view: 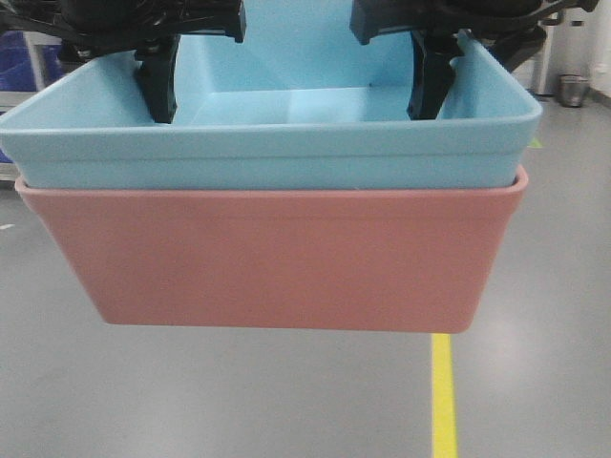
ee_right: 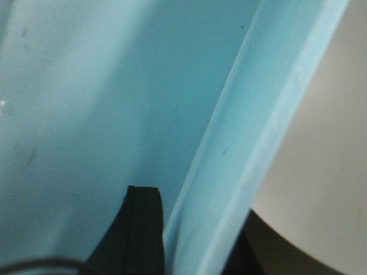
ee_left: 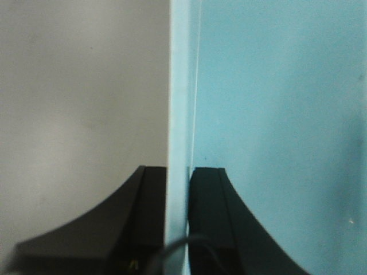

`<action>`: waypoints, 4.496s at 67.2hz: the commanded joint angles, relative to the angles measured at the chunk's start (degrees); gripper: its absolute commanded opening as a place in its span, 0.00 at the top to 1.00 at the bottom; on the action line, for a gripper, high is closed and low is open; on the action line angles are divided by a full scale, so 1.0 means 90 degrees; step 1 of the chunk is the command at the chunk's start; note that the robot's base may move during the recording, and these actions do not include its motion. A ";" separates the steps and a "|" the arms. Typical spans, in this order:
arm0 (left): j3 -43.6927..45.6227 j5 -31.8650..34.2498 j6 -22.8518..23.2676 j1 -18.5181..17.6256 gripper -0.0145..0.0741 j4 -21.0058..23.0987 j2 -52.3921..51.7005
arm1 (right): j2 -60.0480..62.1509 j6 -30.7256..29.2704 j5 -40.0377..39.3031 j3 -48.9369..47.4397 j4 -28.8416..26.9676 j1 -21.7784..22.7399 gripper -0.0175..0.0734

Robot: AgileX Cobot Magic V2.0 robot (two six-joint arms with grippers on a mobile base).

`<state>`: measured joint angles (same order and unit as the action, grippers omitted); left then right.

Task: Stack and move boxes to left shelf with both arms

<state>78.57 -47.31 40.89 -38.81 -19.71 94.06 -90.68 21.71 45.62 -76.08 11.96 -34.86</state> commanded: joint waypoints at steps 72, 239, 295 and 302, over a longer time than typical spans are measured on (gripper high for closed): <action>0.0339 0.1743 0.0062 -0.0299 0.84 0.0481 -0.0263 | 0.0299 -0.0083 -0.1726 -0.0308 -0.0993 -0.0272 0.75; 0.0339 0.1780 0.0062 -0.0299 0.84 0.0504 -0.0106 | 0.0183 -0.0083 -0.1461 -0.0308 -0.0771 -0.0250 0.75; 0.0339 0.1780 0.0062 -0.0299 0.84 0.0504 -0.0106 | 0.0183 -0.0083 -0.1446 -0.0308 -0.0771 -0.0250 0.75; 0.0339 0.1780 0.0062 -0.0299 0.84 0.0504 -0.0106 | 0.0183 -0.0083 -0.1439 -0.0308 -0.0771 -0.0250 0.75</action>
<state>78.57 -46.40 40.89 -38.81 -19.71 96.09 -91.83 21.92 46.76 -76.08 12.82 -34.86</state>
